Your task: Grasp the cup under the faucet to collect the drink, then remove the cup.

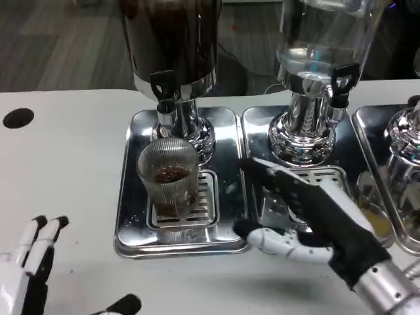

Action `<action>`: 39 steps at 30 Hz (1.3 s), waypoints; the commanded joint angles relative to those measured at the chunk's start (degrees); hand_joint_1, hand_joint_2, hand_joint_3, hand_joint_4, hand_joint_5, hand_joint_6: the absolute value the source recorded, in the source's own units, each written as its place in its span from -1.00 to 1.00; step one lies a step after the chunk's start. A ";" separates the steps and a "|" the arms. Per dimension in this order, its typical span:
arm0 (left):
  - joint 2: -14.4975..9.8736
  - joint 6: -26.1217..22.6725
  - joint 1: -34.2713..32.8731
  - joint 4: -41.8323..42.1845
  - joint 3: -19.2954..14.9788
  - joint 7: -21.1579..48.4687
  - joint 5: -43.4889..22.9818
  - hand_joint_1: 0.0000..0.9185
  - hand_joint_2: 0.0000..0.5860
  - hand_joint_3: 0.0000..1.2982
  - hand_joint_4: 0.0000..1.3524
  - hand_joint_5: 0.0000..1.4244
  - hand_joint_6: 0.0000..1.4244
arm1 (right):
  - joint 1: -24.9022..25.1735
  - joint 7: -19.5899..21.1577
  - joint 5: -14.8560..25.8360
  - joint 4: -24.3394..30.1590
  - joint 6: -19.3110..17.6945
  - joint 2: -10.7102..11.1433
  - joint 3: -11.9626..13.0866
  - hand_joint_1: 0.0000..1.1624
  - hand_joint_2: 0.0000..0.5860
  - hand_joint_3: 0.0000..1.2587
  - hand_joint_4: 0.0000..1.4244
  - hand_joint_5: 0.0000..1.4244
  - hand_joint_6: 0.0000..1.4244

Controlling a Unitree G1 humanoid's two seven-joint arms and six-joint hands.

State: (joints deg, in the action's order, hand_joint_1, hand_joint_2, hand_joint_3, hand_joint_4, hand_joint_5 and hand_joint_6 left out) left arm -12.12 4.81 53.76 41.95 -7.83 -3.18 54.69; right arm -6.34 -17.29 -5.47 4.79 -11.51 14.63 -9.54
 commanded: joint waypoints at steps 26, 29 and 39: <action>0.79 10.17 8.90 -5.87 -6.16 -6.02 -6.08 -1.00 -0.82 -0.77 -0.99 -0.80 -0.38 | 15.92 10.36 -12.23 -9.60 10.87 -11.31 -7.51 -0.12 -0.62 -1.00 -0.96 -0.95 -1.00; 1.02 10.81 9.60 -6.07 -6.83 -6.16 -6.52 -1.00 -0.81 -0.77 -0.99 -0.80 -0.38 | 16.38 11.62 -13.00 -10.48 11.08 -11.98 -7.92 -0.17 -0.64 -1.00 -0.98 -0.98 -1.00; 1.68 12.98 11.69 -6.35 -8.80 -6.64 -7.89 -1.00 -0.79 -0.74 -0.97 -0.78 -0.38 | 18.12 14.22 -15.32 -13.63 12.53 -13.85 -9.57 -0.21 -0.67 -1.00 -1.00 -1.00 -1.00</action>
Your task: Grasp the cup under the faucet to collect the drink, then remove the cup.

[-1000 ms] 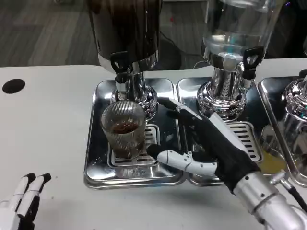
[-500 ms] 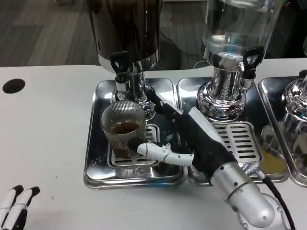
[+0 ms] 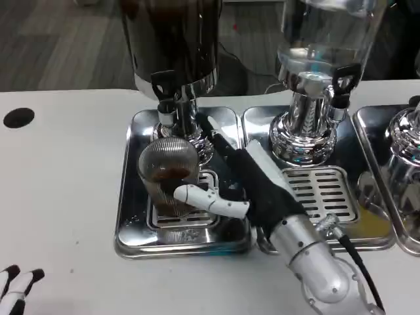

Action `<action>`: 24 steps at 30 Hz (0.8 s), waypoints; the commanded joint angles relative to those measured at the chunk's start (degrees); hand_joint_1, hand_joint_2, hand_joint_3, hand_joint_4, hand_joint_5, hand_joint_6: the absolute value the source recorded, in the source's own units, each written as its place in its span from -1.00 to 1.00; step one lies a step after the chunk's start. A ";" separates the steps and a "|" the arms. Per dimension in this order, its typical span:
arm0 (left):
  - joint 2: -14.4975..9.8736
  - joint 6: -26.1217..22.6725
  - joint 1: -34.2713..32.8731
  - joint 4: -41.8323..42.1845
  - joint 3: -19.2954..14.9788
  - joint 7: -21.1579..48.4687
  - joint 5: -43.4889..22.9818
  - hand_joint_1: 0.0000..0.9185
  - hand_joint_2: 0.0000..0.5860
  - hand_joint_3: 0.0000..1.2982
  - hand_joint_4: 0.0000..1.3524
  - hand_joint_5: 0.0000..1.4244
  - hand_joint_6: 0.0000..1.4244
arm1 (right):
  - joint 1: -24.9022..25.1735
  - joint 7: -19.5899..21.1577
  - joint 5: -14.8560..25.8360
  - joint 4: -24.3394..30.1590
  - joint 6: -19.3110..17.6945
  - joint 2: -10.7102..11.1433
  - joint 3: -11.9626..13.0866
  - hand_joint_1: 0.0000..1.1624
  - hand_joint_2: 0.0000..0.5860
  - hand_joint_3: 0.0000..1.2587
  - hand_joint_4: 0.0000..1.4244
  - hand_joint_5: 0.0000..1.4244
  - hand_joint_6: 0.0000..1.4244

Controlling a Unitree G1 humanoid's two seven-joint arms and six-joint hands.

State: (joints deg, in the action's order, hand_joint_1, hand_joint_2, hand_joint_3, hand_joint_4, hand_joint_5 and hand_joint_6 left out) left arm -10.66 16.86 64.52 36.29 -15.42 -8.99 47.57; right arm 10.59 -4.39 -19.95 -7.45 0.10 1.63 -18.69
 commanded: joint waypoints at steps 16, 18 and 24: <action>0.39 5.18 2.64 -2.35 -5.06 -0.28 -3.24 -1.00 -0.78 -0.70 -0.94 -0.78 -0.38 | 4.83 7.30 -2.04 -11.33 -1.54 -3.83 -1.39 -0.23 -0.67 -1.00 -0.97 -0.96 -1.00; 0.35 5.48 2.81 -2.41 -5.50 -0.17 -3.46 -1.00 -0.78 -0.70 -0.94 -0.78 -0.38 | 5.13 8.00 -2.18 -12.57 -2.15 -4.29 -1.52 -0.23 -0.67 -1.00 -0.98 -0.97 -1.00; 0.31 6.37 3.20 -2.86 -6.61 0.18 -4.11 -1.00 -0.78 -0.69 -0.93 -0.78 -0.38 | 6.09 9.01 -1.70 -15.67 -4.07 -5.34 -1.73 -0.23 -0.67 -1.00 -0.99 -0.98 -1.00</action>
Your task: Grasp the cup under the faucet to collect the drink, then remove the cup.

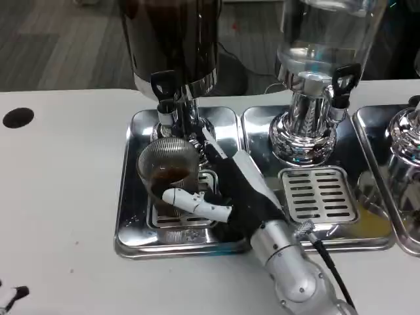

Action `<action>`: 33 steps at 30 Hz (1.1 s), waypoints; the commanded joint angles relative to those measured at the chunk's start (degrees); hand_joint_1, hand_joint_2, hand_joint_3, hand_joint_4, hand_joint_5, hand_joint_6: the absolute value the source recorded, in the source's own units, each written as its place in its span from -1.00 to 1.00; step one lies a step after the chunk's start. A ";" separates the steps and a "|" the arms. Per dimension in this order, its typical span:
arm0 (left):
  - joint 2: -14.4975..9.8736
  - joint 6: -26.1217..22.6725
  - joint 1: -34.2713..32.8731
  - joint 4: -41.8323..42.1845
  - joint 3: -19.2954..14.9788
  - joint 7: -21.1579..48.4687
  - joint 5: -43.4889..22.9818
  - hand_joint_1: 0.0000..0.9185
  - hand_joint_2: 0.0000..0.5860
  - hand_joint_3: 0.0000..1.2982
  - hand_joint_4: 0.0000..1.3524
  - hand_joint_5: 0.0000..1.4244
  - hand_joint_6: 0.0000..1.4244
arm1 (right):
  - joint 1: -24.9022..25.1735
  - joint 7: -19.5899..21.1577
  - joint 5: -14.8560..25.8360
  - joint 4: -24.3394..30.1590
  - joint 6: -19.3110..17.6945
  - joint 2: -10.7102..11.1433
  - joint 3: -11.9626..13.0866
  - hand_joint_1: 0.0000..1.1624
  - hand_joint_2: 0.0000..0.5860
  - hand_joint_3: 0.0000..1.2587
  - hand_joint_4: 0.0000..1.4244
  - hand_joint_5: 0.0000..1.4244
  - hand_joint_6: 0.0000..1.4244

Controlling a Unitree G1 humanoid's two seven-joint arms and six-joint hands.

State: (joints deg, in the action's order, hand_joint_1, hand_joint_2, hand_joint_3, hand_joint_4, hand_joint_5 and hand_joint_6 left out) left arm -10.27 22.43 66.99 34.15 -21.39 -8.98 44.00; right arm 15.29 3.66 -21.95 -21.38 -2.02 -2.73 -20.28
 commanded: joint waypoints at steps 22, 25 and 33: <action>-0.30 1.26 1.04 -2.72 -1.64 1.15 -1.17 -1.00 -0.73 -0.64 -0.90 -0.77 -0.40 | 2.77 3.65 1.44 -7.30 -7.88 -2.11 0.72 -0.05 -0.64 -0.84 -0.83 -0.81 -0.91; -0.26 1.13 0.89 -2.68 -1.60 1.49 -1.16 -1.00 -0.73 -0.64 -0.89 -0.76 -0.40 | 2.77 3.94 1.40 -7.73 -8.39 -2.08 0.90 -0.02 -0.65 -0.84 -0.83 -0.81 -0.91; -0.03 0.94 0.87 -2.16 -1.74 2.15 -1.12 -1.00 -0.71 -0.62 -0.87 -0.75 -0.40 | 2.71 5.19 0.79 -8.46 -8.39 -2.19 0.92 0.06 -0.65 -0.86 -0.83 -0.80 -0.91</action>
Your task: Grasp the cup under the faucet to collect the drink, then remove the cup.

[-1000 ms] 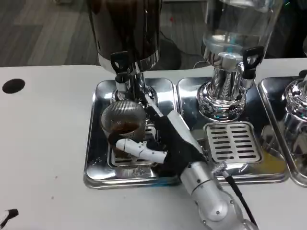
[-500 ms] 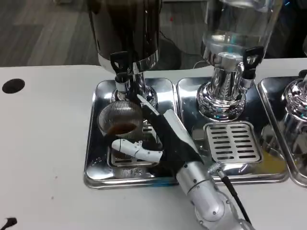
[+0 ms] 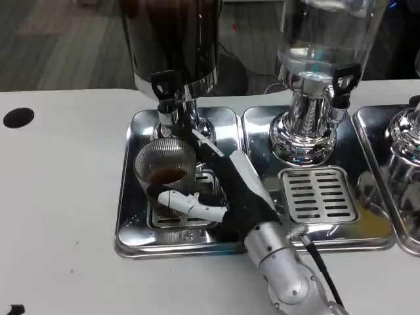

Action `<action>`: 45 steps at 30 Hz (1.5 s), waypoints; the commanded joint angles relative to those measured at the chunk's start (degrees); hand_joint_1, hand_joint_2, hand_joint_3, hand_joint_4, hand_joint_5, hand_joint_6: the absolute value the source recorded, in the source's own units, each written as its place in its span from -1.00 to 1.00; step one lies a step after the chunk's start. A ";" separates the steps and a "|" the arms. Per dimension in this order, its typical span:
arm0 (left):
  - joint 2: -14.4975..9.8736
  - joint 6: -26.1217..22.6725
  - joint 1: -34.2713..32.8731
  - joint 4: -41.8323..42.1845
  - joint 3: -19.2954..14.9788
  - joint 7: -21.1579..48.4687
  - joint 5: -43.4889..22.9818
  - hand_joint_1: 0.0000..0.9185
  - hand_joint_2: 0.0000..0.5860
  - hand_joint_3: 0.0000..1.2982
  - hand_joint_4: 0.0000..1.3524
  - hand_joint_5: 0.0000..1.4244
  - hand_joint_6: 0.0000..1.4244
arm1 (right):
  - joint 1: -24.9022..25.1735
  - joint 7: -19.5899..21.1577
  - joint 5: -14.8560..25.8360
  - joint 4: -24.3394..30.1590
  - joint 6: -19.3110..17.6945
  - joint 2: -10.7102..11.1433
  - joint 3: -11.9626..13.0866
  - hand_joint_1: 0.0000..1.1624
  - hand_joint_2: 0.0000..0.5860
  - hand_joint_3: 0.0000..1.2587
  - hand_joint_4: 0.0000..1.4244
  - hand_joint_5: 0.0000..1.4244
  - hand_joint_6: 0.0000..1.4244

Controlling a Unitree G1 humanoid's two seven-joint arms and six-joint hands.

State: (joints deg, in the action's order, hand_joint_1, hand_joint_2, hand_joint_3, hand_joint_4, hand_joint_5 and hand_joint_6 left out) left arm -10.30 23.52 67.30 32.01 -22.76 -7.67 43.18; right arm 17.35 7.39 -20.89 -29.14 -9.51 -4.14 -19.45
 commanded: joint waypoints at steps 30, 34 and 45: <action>0.05 0.43 1.41 -1.10 -1.71 0.74 -1.59 -1.00 -0.68 -0.57 -0.82 -0.73 -0.40 | 1.04 7.37 -2.06 -2.83 0.63 -2.86 -3.39 0.24 -0.67 -0.78 -0.75 -0.68 -0.85; -0.07 0.38 1.45 -1.11 -1.86 0.89 -1.68 -1.00 -0.67 -0.57 -0.82 -0.73 -0.40 | 0.95 8.24 -2.00 -2.90 0.72 -2.90 -3.60 0.23 -0.64 -0.72 -0.69 -0.64 -0.83; -0.08 -0.36 0.97 -0.94 -1.78 1.75 -1.49 -1.00 -0.66 -0.56 -0.81 -0.73 -0.40 | 1.27 8.91 -1.30 -4.16 -0.49 -2.57 -3.39 0.24 -0.67 -0.56 -0.53 -0.50 -0.70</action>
State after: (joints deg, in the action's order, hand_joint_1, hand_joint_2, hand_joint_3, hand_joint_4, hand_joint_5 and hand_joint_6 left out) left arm -10.27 23.54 67.85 31.34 -24.17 -6.86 41.68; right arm 18.37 16.12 -22.33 -32.56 -9.20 -4.37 -22.83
